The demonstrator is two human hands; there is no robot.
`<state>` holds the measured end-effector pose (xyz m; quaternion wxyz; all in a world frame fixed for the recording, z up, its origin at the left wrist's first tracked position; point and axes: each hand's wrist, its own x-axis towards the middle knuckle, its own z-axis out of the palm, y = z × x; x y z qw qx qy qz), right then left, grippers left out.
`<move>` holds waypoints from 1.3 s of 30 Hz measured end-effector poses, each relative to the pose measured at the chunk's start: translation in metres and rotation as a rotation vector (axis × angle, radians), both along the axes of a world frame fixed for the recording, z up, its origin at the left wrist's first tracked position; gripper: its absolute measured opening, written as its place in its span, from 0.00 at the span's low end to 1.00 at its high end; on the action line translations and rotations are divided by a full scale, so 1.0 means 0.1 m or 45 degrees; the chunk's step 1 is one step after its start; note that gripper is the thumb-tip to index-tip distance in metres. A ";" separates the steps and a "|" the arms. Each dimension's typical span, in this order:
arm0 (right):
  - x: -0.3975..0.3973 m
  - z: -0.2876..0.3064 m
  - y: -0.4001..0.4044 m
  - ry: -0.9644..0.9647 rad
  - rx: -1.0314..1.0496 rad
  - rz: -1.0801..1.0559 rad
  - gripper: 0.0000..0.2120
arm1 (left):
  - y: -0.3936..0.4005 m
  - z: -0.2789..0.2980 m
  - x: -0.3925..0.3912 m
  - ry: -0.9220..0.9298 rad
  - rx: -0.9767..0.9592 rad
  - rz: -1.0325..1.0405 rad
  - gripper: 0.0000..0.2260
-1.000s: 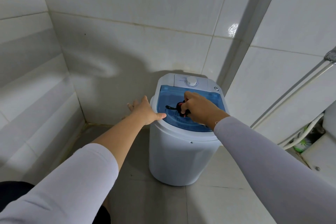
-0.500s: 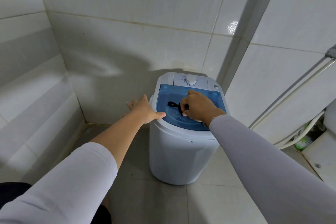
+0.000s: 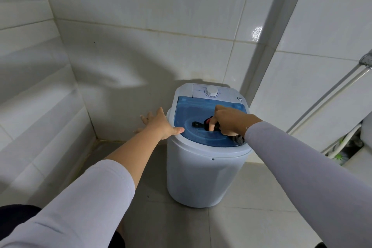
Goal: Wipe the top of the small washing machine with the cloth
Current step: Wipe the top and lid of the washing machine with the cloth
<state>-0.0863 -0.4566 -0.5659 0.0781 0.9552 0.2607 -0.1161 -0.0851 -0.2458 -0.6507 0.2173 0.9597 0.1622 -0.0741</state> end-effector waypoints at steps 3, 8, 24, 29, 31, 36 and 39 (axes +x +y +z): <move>-0.01 0.05 -0.06 -0.095 -0.040 0.091 0.16 | -0.02 0.01 0.02 -0.009 -0.005 0.003 0.54; -0.01 0.01 -0.04 -0.174 -0.096 0.153 0.17 | -0.01 0.02 0.03 0.003 -0.006 -0.006 0.54; 0.04 -0.13 0.08 -0.054 0.649 -0.098 0.09 | 0.00 0.07 0.04 0.029 -0.011 -0.051 0.56; 0.06 -0.09 0.06 0.006 0.518 -0.061 0.10 | 0.00 0.07 0.02 0.034 -0.019 -0.047 0.56; 0.07 -0.06 0.04 0.018 0.426 -0.046 0.10 | 0.00 0.07 0.01 0.037 -0.013 -0.041 0.56; 0.06 0.01 -0.05 0.024 0.272 -0.046 0.11 | -0.03 0.12 -0.03 0.039 -0.026 -0.021 0.55; 0.06 0.00 -0.06 0.008 0.284 -0.057 0.11 | -0.05 0.15 -0.07 0.033 -0.019 -0.010 0.54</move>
